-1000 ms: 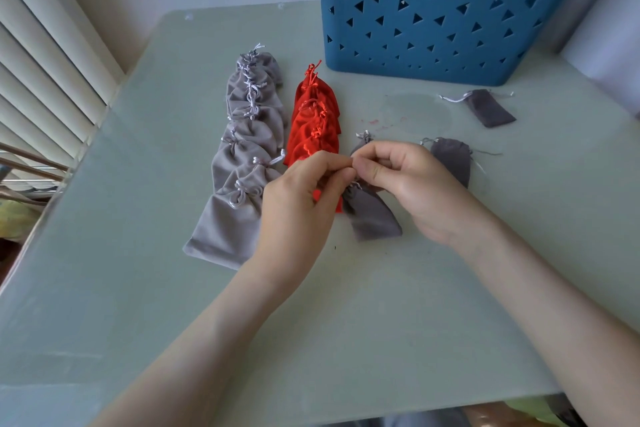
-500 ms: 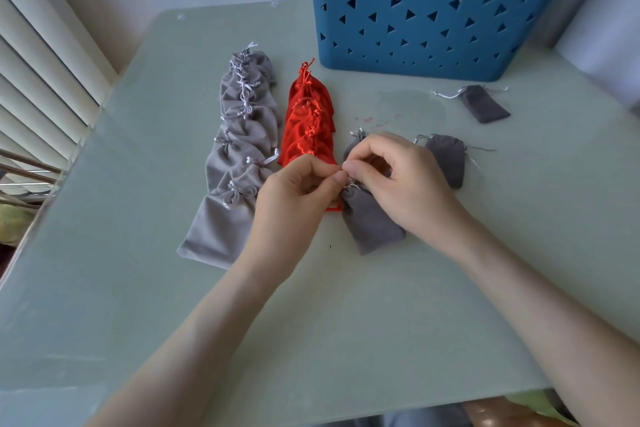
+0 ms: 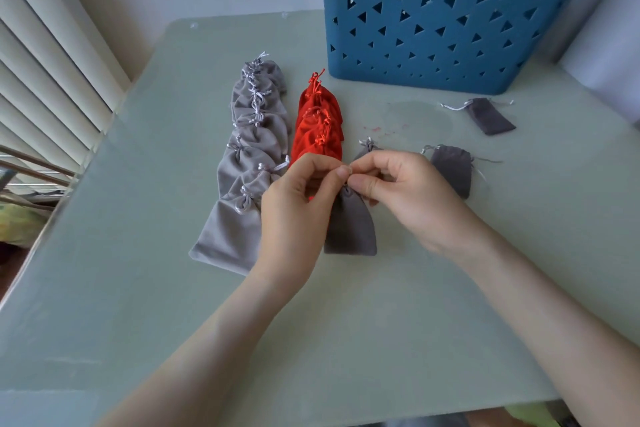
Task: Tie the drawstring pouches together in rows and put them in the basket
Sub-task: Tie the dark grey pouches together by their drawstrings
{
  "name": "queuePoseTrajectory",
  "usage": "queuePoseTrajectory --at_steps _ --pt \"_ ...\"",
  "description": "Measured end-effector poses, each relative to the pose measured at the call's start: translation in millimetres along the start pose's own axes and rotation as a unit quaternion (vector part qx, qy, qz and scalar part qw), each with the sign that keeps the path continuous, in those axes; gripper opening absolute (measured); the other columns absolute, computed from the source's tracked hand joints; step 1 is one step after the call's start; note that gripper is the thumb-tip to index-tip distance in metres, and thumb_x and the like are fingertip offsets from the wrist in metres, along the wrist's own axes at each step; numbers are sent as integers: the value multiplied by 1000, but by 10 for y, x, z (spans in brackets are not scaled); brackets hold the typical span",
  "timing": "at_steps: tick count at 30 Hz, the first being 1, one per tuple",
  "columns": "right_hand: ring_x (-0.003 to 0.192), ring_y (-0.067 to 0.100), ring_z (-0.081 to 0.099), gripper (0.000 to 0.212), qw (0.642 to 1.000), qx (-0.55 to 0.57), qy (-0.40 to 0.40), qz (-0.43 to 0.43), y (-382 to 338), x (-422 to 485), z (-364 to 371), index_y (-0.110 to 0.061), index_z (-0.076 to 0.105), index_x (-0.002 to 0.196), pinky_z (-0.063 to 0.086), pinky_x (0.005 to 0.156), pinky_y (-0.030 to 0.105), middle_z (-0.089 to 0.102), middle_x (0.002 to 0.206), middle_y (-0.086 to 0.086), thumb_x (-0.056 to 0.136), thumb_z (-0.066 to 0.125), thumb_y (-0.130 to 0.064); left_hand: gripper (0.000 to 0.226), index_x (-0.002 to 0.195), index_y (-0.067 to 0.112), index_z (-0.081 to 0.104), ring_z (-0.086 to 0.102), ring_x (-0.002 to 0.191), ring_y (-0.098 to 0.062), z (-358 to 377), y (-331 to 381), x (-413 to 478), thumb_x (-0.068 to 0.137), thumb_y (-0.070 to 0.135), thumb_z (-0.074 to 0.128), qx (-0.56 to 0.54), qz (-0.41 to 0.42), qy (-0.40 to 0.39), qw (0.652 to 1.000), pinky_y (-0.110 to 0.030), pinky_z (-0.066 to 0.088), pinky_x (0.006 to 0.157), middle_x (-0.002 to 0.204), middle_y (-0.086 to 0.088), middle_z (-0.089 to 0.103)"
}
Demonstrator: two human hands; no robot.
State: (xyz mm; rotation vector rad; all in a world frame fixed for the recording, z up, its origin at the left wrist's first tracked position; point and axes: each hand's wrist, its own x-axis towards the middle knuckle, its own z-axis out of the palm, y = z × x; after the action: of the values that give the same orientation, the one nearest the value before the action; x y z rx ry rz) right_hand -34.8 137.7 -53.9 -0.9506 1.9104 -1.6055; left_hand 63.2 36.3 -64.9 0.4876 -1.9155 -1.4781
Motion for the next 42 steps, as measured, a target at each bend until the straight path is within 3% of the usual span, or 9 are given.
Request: queuePoseTrajectory --at_steps 5,12,17,21,26,31,36,39,42 --pt "61 -2 54 12 1000 6 4 23 -17 -4 -16 -17 66 83 42 64 14 64 73 0 87 65 -6 12 81 19 68 59 69 -5 30 -5 10 90 12 63 24 5 14 1000 -23 47 70 72 11 68" --pt "72 5 53 16 999 0 -39 30 -27 -3 -60 -17 65 86 41 69 20 63 75 -7 94 55 -6 15 82 21 68 61 74 -11 26 -38 46 91 12 60 -36 -19 -30 999 -36 51 74 77 2 69" --pt "84 21 50 13 980 134 -104 100 -18 33 -144 -7 66 95 39 74 26 62 87 7 84 62 -13 16 81 21 65 56 67 -4 23 3 38 93 11 59 -48 11 -48 998 -20 46 67 70 12 64" --pt "81 17 58 27 956 212 -132 156 8 56 -173 -3 64 92 47 76 23 64 85 8 73 61 -22 13 84 22 63 56 68 1 11 13 28 91 12 60 15 101 -45 994 -13 45 64 74 13 63" --pt "100 33 54 62 945 238 -168 149 87 76 -211 -4 70 96 50 90 37 63 100 19 50 89 -42 15 87 1 68 53 78 -6 -53 -50 83 91 9 56 176 293 -26 940 -12 41 77 86 10 58" --pt "87 26 49 46 954 202 -182 125 62 70 -272 -14 75 89 45 74 27 62 88 10 55 88 -42 13 86 -2 68 53 78 -17 -86 -88 115 90 2 57 230 346 -21 909 -16 41 78 83 -5 64" --pt "68 7 49 10 977 121 -152 91 -30 26 -268 -15 73 85 40 60 16 61 75 -1 79 64 -14 13 85 4 68 57 77 -14 -94 -84 92 90 11 58 203 299 -33 932 -15 45 74 83 0 67" --pt "65 6 46 13 992 14 -111 57 -62 6 -240 -15 71 87 39 61 17 58 74 1 89 62 -6 5 86 17 67 62 72 -13 -80 -15 52 88 18 63 108 139 -61 982 -28 56 65 79 7 68" --pt "68 7 44 11 992 -96 -70 34 -49 -8 -213 -18 69 84 36 67 24 52 73 -1 91 61 -13 11 84 20 67 66 71 -11 -58 8 55 88 10 66 74 38 -76 994 -25 56 68 75 10 70"
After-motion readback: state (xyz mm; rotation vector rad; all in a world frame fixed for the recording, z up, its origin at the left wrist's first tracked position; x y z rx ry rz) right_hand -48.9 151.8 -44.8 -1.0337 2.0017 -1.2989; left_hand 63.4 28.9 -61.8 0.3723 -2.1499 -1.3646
